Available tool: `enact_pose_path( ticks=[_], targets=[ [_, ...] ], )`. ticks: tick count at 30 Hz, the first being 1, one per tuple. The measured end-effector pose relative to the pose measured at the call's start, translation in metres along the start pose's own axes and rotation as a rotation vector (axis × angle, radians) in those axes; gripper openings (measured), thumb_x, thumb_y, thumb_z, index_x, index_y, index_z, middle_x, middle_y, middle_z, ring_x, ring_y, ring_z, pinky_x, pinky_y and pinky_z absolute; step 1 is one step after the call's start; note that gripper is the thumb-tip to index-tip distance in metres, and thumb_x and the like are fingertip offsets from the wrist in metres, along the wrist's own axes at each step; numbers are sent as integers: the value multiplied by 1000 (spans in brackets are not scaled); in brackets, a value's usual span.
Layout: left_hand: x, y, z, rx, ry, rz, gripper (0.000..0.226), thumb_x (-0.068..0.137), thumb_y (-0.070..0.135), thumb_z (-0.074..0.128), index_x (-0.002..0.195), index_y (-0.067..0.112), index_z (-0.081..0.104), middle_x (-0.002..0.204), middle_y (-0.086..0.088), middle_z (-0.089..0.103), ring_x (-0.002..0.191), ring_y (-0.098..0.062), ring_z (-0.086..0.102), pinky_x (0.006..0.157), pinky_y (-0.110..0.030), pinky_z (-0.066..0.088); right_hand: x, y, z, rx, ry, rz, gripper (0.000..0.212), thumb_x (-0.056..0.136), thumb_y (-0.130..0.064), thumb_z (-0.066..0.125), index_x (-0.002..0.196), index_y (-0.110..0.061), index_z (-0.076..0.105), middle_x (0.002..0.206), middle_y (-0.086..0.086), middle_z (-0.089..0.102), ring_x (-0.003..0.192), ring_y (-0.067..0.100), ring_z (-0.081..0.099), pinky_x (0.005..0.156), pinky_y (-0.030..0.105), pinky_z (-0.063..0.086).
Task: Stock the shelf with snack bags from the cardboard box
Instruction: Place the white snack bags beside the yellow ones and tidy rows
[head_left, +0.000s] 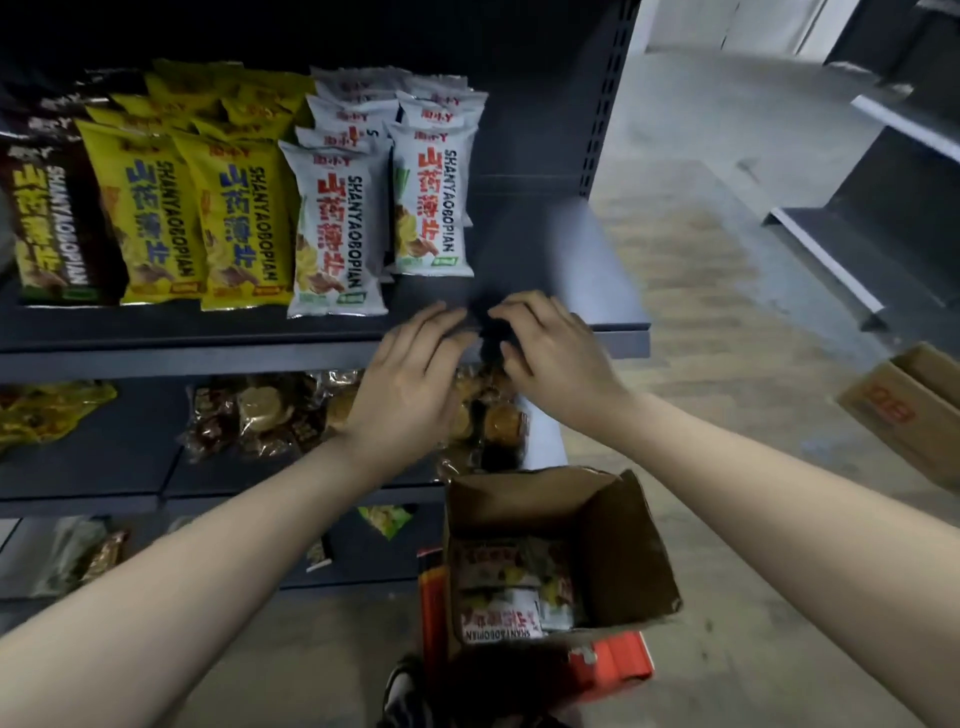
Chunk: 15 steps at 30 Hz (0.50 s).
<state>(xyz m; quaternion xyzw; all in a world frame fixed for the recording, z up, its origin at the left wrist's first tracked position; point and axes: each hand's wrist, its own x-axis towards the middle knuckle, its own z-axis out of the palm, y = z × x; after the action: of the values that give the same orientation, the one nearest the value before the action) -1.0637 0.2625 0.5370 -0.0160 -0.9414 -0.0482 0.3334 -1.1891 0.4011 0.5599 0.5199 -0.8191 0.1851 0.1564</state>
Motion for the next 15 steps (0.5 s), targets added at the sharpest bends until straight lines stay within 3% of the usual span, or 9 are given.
enact_pose_path(
  ticks=[4,7,9,12,15],
  targets=[
    [-21,30,18,-88,-84,90,40,78,5,47,116,6,54,120,-14,58,110,-30,51,88,-38,41,-39,9,1,27,-20,-113,29,83,-16,44,97,-4,67,93,12,65,80,33,61,66,38,51],
    [-39,54,36,-176,-183,90,36,78,8,45,113,11,48,111,-14,59,97,-28,53,79,-35,44,-74,13,5,104,-201,-100,33,80,-22,38,89,-5,65,83,12,63,68,34,60,47,33,47],
    [-53,68,51,-213,-283,43,30,77,10,45,106,12,51,103,-13,61,90,-27,55,71,-34,45,-97,17,13,158,-352,-62,37,81,-28,34,90,-5,62,85,11,63,71,32,59,48,33,43],
    [-69,86,72,-212,-578,-120,19,82,12,47,98,15,58,95,-7,62,88,-27,60,69,-34,50,-127,31,35,150,-585,-20,18,89,-19,45,96,-8,57,95,9,61,86,33,60,58,36,38],
    [-80,100,97,-198,-732,-249,12,87,12,47,87,13,59,86,-6,60,82,-26,60,67,-38,50,-153,45,62,167,-760,63,14,91,-18,47,100,-15,57,103,5,60,93,27,58,62,30,34]
  ],
)
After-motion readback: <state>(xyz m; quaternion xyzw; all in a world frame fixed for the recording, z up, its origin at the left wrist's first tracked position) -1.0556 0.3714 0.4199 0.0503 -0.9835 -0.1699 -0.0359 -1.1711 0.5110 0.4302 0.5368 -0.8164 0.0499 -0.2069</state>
